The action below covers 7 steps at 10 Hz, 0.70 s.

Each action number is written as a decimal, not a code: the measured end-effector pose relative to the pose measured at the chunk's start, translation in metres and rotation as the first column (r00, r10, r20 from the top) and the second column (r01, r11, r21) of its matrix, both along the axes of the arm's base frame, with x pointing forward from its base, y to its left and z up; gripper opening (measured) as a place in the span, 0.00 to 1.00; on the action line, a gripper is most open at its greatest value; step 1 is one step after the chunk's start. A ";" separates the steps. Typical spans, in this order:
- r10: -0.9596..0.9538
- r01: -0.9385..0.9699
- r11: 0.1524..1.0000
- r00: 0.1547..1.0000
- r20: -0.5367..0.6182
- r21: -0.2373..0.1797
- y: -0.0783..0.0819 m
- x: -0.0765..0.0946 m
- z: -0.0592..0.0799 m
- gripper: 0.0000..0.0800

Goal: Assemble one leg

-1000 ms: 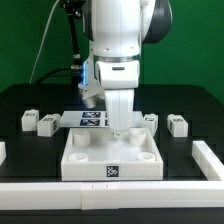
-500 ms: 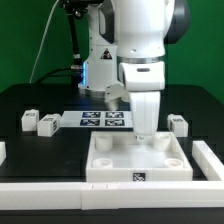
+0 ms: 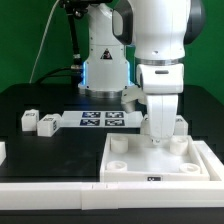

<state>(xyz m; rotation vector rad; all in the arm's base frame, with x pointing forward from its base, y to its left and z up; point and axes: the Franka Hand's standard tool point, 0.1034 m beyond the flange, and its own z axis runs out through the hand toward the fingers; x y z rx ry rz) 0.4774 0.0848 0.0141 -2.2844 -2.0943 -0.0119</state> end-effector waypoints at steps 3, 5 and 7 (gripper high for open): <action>-0.002 0.002 1.000 1.000 -0.001 0.000 -0.001 0.000 0.000 0.29; -0.003 0.003 1.000 1.000 -0.001 0.000 -0.001 -0.001 0.000 0.68; -0.004 0.004 1.000 1.000 -0.002 0.000 -0.001 -0.001 -0.001 0.78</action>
Offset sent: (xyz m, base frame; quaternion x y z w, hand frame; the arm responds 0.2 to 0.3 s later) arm 0.0000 0.0000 0.0000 0.0000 0.0000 0.0000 1.0000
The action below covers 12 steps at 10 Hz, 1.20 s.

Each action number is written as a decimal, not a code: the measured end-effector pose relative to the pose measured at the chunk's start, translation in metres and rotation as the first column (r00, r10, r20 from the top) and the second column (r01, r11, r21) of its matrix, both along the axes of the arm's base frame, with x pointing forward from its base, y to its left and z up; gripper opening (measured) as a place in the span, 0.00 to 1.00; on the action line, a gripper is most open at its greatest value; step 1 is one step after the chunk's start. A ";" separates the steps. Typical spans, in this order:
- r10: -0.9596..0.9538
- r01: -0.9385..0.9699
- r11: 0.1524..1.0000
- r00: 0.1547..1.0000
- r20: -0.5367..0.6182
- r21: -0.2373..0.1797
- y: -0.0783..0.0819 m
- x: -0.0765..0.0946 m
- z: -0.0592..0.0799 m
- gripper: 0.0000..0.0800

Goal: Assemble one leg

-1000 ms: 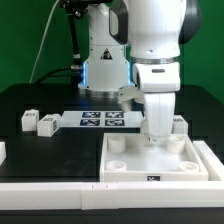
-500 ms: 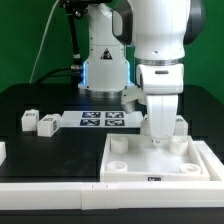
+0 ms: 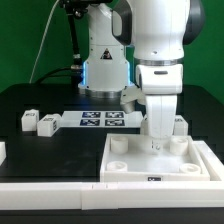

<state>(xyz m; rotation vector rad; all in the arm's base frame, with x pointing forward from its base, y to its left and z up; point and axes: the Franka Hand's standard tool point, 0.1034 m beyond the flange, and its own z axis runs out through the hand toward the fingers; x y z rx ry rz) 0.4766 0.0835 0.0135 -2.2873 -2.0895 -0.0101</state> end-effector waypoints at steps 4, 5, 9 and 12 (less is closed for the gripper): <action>-0.013 0.013 1.000 1.000 0.005 -0.002 -0.001 0.000 0.004 0.81; -0.033 0.033 0.999 0.999 0.017 -0.004 0.001 -0.001 0.015 0.81; -0.116 0.116 0.993 0.992 0.041 -0.014 0.003 -0.017 0.041 0.81; -0.249 0.249 0.968 0.968 0.034 -0.008 0.003 -0.017 0.040 0.81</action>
Offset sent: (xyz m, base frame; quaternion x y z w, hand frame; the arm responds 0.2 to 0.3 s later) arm -0.0054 -0.0064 0.0136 -0.0007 -0.0055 0.0069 1.0000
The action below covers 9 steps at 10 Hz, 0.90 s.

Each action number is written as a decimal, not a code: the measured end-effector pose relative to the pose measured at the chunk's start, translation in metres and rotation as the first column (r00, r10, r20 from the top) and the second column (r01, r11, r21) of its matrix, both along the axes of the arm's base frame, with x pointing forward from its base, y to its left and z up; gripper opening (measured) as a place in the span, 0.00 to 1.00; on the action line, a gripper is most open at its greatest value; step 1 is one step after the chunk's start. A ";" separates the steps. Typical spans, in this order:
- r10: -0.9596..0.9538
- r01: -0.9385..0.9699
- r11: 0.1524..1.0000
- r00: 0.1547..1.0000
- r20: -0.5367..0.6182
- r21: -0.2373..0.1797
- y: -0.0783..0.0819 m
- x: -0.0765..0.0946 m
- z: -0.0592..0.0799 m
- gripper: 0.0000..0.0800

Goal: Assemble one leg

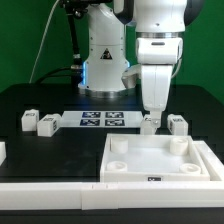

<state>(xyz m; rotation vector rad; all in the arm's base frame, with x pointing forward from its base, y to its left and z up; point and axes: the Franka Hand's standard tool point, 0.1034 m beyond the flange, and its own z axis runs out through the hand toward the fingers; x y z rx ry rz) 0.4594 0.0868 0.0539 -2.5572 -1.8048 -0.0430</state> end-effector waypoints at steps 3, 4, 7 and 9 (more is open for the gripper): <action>-0.309 0.310 0.951 0.951 -0.018 0.008 0.004 -0.005 -0.002 0.81; -0.468 0.469 0.883 0.883 -0.026 0.012 0.012 -0.012 -0.003 0.81; -0.768 0.770 0.638 0.637 -0.064 0.003 0.032 -0.024 -0.007 0.81; -0.865 0.867 0.498 0.496 -0.078 -0.009 0.046 -0.030 -0.008 0.81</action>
Offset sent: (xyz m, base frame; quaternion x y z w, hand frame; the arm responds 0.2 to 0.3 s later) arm -0.0255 0.0121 -0.0007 -0.0241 -0.0014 0.3832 0.9234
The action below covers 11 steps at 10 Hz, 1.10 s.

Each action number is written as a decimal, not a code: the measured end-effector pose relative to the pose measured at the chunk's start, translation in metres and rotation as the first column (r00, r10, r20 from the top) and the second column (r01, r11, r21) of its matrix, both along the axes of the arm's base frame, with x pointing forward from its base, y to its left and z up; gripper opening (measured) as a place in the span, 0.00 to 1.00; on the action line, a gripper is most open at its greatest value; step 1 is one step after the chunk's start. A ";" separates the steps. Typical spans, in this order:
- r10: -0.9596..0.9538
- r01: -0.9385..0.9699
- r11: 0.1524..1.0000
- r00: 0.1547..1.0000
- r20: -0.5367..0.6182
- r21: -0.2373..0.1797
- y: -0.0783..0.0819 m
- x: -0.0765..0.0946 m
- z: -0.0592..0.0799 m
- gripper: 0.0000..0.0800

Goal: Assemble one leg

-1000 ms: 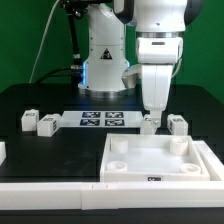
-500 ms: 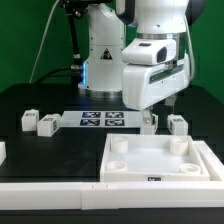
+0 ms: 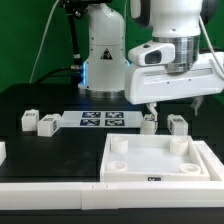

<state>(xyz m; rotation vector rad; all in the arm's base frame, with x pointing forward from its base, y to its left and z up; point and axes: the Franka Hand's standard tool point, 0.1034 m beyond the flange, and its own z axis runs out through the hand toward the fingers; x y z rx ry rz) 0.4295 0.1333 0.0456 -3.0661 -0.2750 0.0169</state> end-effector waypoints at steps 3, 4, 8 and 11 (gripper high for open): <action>-0.020 0.020 1.000 0.999 -0.027 -0.005 0.003 -0.002 0.000 0.81; -0.018 0.017 1.000 0.999 -0.046 -0.010 0.002 -0.004 -0.001 0.81; -0.032 -0.002 0.997 0.912 -0.410 -0.083 0.001 -0.013 -0.002 0.81; -0.045 -0.052 0.991 0.740 -0.671 -0.124 0.004 -0.029 -0.009 0.81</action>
Offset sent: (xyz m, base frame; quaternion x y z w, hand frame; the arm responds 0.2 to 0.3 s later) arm 0.0000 0.0000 0.0000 0.0000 0.0000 0.0000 1.0000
